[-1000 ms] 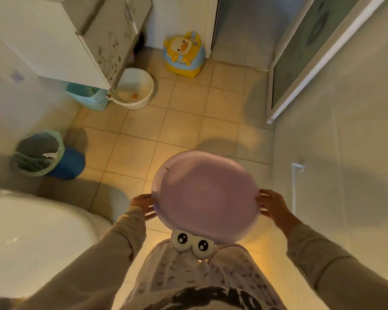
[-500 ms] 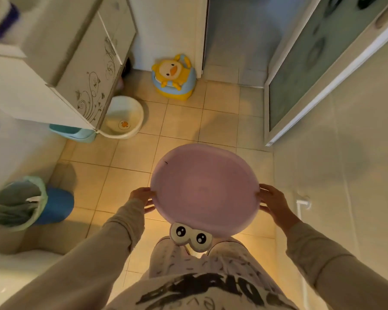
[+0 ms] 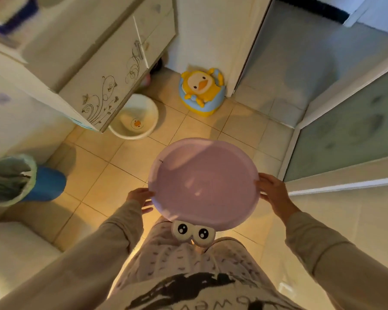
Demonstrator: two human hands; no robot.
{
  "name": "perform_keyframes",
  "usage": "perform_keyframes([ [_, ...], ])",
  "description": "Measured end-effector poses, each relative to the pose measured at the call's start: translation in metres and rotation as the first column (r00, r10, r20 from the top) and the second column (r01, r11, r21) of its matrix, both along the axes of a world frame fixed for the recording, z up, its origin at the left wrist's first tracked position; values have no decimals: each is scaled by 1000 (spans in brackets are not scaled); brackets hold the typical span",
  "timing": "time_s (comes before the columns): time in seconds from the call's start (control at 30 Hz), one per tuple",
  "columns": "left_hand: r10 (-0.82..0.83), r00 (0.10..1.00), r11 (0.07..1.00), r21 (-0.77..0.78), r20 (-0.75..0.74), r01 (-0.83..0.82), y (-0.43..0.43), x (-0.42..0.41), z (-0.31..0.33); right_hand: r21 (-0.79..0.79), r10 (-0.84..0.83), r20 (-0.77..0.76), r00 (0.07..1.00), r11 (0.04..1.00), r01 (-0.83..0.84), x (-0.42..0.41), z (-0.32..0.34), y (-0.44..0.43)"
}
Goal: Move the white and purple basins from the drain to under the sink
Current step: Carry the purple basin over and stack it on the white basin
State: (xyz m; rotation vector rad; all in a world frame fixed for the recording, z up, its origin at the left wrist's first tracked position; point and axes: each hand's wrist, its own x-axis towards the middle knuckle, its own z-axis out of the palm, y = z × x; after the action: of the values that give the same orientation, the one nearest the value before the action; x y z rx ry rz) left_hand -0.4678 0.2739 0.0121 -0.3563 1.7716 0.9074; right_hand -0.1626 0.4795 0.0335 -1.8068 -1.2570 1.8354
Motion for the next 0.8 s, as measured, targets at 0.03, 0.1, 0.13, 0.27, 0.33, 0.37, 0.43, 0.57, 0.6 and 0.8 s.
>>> perform_keyframes([
  [0.03, 22, 1000, 1000, 2, -1, -22, 10, -4, -2, -3, 34, 17, 999, 999, -34, -7, -2, 16],
  [0.1, 42, 999, 999, -6, 0, -42, 30, -13, -5, -15, 89, 57, 994, 996, -89, -24, -6, 48],
  [0.13, 49, 999, 999, -7, 1, -49, 40, -19, -7, -18, 110, 76, 991, 994, -109, -33, -9, 63],
  [0.27, 101, 995, 995, 4, 1, -101, 87, -56, -12, -23, 176, 102, 979, 984, -174, -76, -11, 120],
  [0.33, 129, 992, 992, -1, 9, -129, 105, -74, -7, -33, 176, 132, 975, 984, -173, -100, -10, 142],
  [0.37, 150, 988, 989, 4, 17, -150, 114, -83, -3, -35, 183, 147, 972, 983, -180, -112, -10, 153],
  [0.43, 188, 981, 982, 22, 42, -189, 131, -103, 3, -36, 228, 155, 961, 974, -225, -138, -11, 177],
  [0.57, 247, 969, 969, -6, 13, -247, 157, -138, 14, -61, 306, 148, 940, 952, -301, -197, -8, 218],
  [0.6, 278, 961, 961, -4, 11, -278, 160, -144, 16, -69, 321, 144, 936, 947, -314, -210, -6, 226],
  [0.8, 434, 901, 901, -32, 11, -434, 178, -167, 11, -103, 524, 112, 844, 851, -515, -286, -4, 290],
])
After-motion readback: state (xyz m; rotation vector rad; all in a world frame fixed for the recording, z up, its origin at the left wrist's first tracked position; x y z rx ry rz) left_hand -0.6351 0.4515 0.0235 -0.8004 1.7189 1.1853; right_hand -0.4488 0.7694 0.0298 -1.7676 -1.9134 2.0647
